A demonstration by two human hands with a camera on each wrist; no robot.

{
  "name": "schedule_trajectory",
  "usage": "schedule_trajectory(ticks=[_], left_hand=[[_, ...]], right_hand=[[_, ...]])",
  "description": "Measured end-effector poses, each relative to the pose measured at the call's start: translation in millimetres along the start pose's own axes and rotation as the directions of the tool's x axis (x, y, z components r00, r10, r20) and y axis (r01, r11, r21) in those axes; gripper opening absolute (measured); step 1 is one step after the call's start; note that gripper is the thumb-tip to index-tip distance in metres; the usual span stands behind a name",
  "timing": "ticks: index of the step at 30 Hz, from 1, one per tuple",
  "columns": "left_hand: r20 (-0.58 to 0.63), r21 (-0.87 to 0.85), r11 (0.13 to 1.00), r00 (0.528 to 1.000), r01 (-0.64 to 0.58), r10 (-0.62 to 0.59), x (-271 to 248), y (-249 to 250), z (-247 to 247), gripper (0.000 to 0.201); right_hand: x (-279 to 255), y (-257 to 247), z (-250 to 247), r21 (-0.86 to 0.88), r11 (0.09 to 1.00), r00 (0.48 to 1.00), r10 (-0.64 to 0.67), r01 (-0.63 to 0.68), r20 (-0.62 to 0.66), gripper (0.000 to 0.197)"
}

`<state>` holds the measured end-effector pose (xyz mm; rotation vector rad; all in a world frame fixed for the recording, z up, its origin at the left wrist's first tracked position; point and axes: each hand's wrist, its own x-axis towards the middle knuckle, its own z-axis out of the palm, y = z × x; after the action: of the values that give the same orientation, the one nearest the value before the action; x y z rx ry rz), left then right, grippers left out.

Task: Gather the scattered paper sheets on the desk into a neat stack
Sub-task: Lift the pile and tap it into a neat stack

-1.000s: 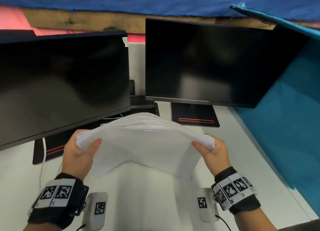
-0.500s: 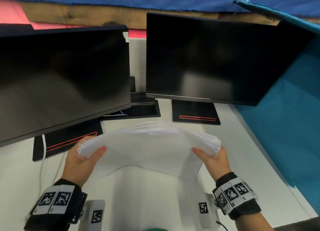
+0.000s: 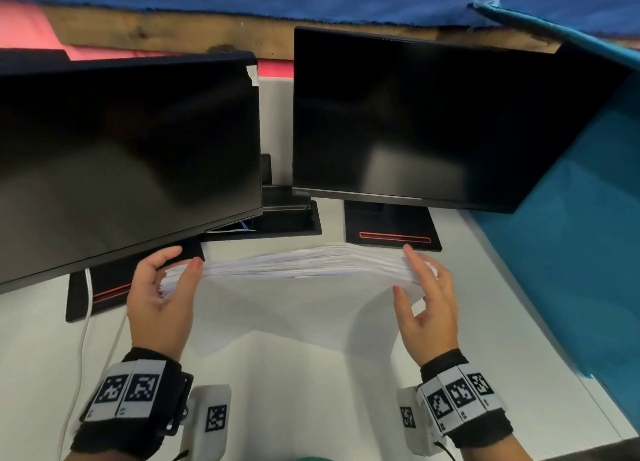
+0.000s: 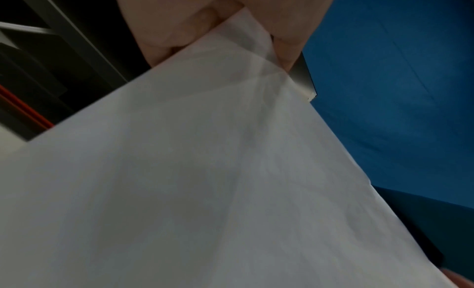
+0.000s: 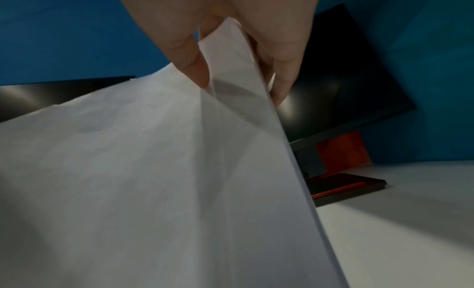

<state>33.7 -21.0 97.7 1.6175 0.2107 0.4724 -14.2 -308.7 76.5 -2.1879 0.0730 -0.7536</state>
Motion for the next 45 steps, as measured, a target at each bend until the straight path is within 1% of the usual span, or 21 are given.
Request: schedule_trajectory(ticks=[5, 10, 14, 16, 17, 18, 20, 21, 22, 25, 27, 30, 32, 33, 34, 35, 38, 40, 42, 43, 45], left_hand=[[0.003, 0.031, 0.999, 0.999, 0.044, -0.044, 3.7, -4.4, -3.1, 0.025], [0.004, 0.019, 0.998, 0.998, 0.056, -0.056, 6.7, -6.0, -2.4, 0.009], [0.025, -0.016, 0.997, 0.997, 0.077, -0.077, 9.2, -6.9, -2.1, 0.01], [0.117, -0.011, 0.997, 0.99, 0.077, -0.075, 7.8, -3.2, -4.9, 0.012], [0.193, -0.014, 0.997, 0.978, 0.079, -0.075, 6.7, -1.8, -7.9, 0.021], [0.268, -0.02, 0.997, 0.961, 0.08, -0.072, 7.0, -3.9, -12.7, 0.035], [0.361, 0.003, 0.996, 0.929, 0.087, -0.083, 10.0, -10.3, -23.0, 0.066], [0.384, 0.027, 0.995, 0.918, 0.095, -0.098, 11.3, -11.6, -24.9, 0.073], [0.391, 0.056, 0.994, 0.914, 0.092, -0.107, 13.2, -13.7, -25.0, 0.074], [0.351, 0.149, 0.988, 0.933, 0.028, -0.079, 14.6, -14.9, -18.4, 0.065], [0.309, 0.159, 0.985, 0.945, 0.062, -0.109, 17.8, -19.9, -20.0, 0.059], [0.4, 0.134, 0.983, 0.901, 0.122, -0.166, 20.4, -32.7, -29.9, 0.059], [0.443, 0.168, 0.98, 0.88, 0.104, -0.169, 17.5, -36.4, -27.6, 0.036], [0.442, 0.175, 0.982, 0.886, 0.073, -0.144, 15.2, -34.4, -24.1, 0.025], [0.418, 0.184, 0.982, 0.901, 0.042, -0.117, 13.8, -34.0, -22.0, 0.022], [0.393, 0.168, 0.986, 0.916, 0.01, -0.077, 13.8, -34.6, -20.7, 0.021], [0.349, 0.166, 0.986, 0.934, 0.025, -0.082, 14.4, -35.1, -26.9, 0.018], [0.39, 0.204, 0.978, 0.913, 0.043, -0.122, 11.0, -38.0, -30.8, 0.02], [0.421, 0.255, 0.966, 0.894, 0.045, -0.152, 5.0, -39.4, -28.8, 0.022], [0.392, 0.258, 0.964, 0.906, 0.057, -0.158, 3.3, -39.1, -26.9, 0.018], [0.293, 0.219, 0.969, 0.939, 0.117, -0.18, 3.8, -37.8, -23.6, 0.018]], right_hand=[[0.2, 1.4, -2.5, -0.008, 1.0, 0.999, -0.024, 0.024, 0.035, 0.052], [0.4, 2.7, -4.0, -0.014, 1.0, 0.999, 0.003, -0.002, 0.051, 0.065], [-0.9, 2.7, -3.1, 0.098, 0.985, 0.988, 0.134, -0.142, 0.081, 0.088], [1.0, 9.2, -4.5, 0.229, 0.944, 0.971, 0.221, -0.236, 0.088, 0.096], [2.8, 12.6, -5.6, 0.284, 0.911, 0.954, 0.277, -0.299, 0.115, 0.096], [4.1, 16.3, -6.6, 0.317, 0.871, 0.926, 0.332, -0.374, 0.18, 0.091], [7.4, 19.2, -6.9, 0.349, 0.78, 0.848, 0.417, -0.519, 0.328, 0.062], [9.3, 17.0, -5.9, 0.358, 0.745, 0.819, 0.442, -0.562, 0.366, 0.046], [10.9, 17.4, -3.7, 0.36, 0.733, 0.808, 0.445, -0.576, 0.387, 0.037], [14.0, 18.1, 2.5, 0.374, 0.723, 0.805, 0.445, -0.582, 0.393, 0.034], [12.2, 19.2, 3.7, 0.385, 0.71, 0.802, 0.459, -0.59, 0.382, 0.033], [7.2, 28.7, 3.3, 0.383, 0.694, 0.787, 0.473, -0.609, 0.395, 0.035], [7.0, 28.7, 5.5, 0.373, 0.687, 0.775, 0.479, -0.623, 0.412, 0.035], [8.3, 27.3, 7.3, 0.373, 0.686, 0.776, 0.489, -0.625, 0.399, 0.034], [9.8, 26.3, 8.3, 0.382, 0.685, 0.78, 0.491, -0.621, 0.387, 0.033], [11.9, 22.2, 8.5, 0.389, 0.688, 0.787, 0.493, -0.613, 0.371, 0.032], [12.5, 25.6, 7.5, 0.367, 0.708, 0.796, 0.503, -0.603, 0.337, 0.03], [5.9, 34.1, 9.2, 0.33, 0.703, 0.773, 0.529, -0.63, 0.351, 0.028], [-0.5, 40.4, 14.3, 0.29, 0.686, 0.74, 0.567, -0.667, 0.361, 0.045], [-1.3, 39.3, 15.1, 0.285, 0.687, 0.739, 0.575, -0.669, 0.351, 0.048], [1.9, 36.1, 14.6, 0.297, 0.691, 0.75, 0.575, -0.659, 0.326, 0.038]])
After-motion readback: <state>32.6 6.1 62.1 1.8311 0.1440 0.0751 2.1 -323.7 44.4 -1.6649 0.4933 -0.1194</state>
